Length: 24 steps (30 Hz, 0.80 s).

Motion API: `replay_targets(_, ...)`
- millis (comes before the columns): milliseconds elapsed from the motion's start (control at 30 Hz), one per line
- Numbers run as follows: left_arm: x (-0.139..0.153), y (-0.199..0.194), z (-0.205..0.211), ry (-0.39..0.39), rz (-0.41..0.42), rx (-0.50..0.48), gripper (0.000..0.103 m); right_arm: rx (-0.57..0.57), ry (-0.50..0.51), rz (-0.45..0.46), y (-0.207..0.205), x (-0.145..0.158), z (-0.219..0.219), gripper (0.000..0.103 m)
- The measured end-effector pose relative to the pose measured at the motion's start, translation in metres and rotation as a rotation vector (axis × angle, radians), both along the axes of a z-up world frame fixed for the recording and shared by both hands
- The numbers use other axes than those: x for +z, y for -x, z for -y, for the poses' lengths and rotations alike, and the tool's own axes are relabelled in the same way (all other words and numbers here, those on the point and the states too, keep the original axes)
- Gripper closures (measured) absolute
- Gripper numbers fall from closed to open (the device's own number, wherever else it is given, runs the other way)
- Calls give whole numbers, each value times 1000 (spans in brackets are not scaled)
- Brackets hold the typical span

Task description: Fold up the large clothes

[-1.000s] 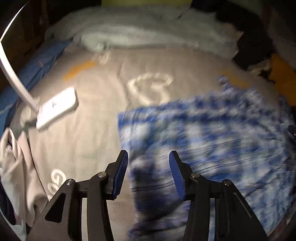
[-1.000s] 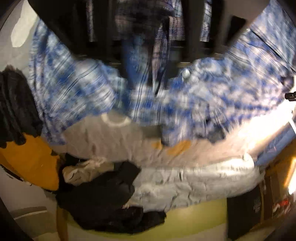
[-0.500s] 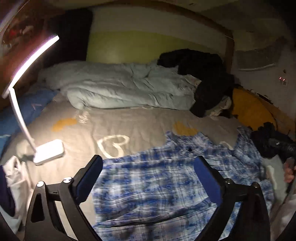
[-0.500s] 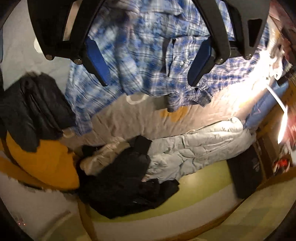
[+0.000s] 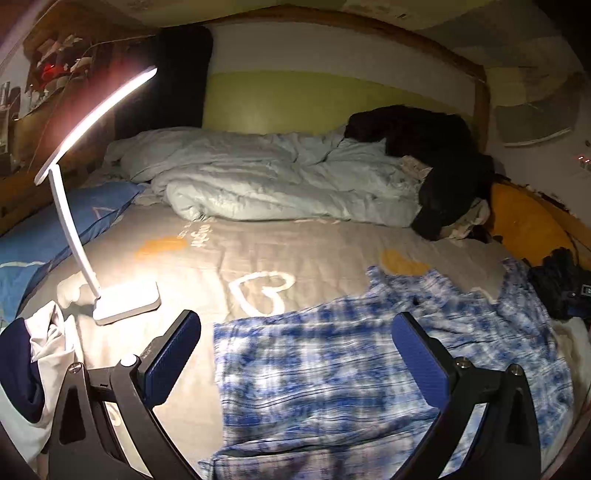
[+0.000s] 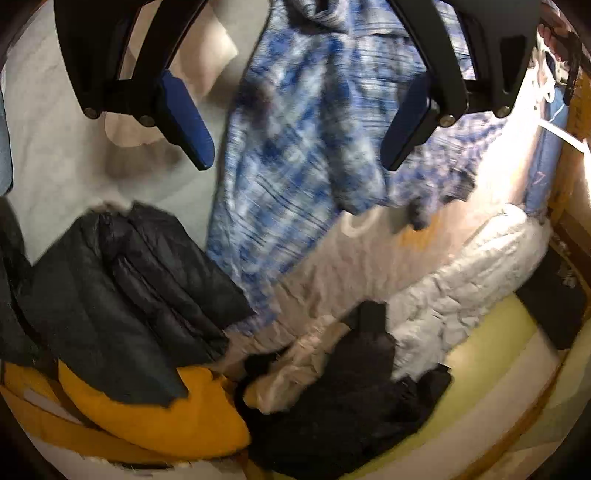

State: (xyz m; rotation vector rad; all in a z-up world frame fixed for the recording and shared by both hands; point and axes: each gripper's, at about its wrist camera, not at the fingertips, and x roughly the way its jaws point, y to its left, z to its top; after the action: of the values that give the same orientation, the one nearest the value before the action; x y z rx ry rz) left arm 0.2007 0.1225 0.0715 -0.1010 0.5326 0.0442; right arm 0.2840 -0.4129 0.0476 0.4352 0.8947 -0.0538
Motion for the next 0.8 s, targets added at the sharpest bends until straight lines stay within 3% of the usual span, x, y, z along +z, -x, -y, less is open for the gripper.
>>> replay_targets(133, -14, -9, -5, 4, -43, 23, 0, 6, -13, -83, -20, -26, 6, 20)
replay_targets(233, -20, -12, -6, -1, -58, 30, 0, -29, 100, -123, -39, -40, 12, 35)
replay_targets(367, -27, -15, -2, -21, -76, 19, 0, -82, 151, -168, -55, -62, 26, 63)
replay_targets(433, -29, -16, 1, -36, -79, 12, 0, -88, 133, -166, -58, -67, 31, 70)
replay_targets(500, -31, -17, 2, -30, -95, 3, 0, -95, 142, -147, -58, -66, 31, 94)
replay_targets(533, -31, -18, 3, -8, -102, -9, 0, -101, 145, -130, -56, -63, 30, 98)
replay_targets(633, -28, -16, 5, 26, -95, -38, 0, -135, 127, -36, -46, -44, 25, 99)
replay_targets(800, -21, -13, 13, -3, -66, -41, 0, -35, 111, 84, -34, -16, 1, 99)
